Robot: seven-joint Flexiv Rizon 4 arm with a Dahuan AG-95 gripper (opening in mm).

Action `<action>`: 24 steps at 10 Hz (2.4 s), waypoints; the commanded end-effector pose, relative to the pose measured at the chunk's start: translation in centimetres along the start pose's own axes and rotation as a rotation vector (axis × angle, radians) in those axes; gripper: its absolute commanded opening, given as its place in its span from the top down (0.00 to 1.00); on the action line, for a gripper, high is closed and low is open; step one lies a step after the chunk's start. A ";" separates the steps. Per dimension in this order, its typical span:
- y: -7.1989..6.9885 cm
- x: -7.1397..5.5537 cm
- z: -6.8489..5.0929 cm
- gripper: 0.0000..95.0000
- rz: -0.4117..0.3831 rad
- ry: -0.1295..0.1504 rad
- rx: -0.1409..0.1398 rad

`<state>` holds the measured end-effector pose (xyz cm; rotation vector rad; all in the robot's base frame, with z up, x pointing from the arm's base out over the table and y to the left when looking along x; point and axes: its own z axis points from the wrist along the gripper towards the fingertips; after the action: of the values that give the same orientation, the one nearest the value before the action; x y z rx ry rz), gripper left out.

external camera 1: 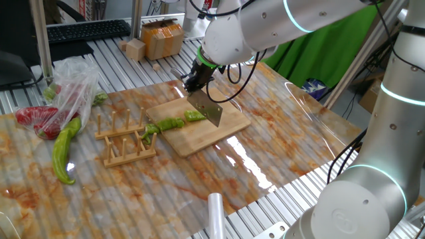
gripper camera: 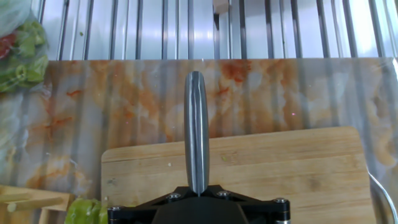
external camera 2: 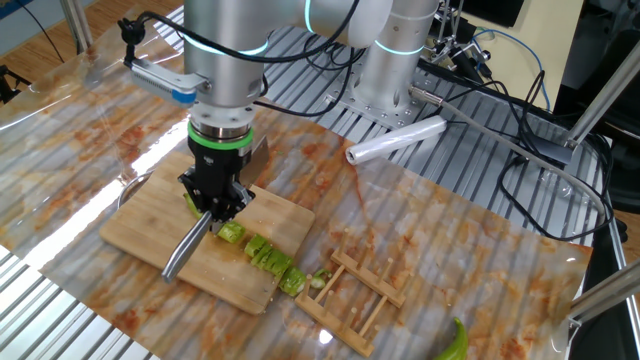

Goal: Chop the chili peppers

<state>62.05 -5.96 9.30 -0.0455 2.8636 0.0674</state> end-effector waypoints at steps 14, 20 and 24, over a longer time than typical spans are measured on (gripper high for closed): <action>-0.1 -0.4 3.1 1.00 0.023 -0.087 -0.014; -0.1 -0.5 1.5 1.00 0.017 -0.101 -0.008; 0.0 -0.4 1.5 1.00 0.016 -0.095 -0.008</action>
<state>62.94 -5.81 7.75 -0.0210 2.7693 0.0887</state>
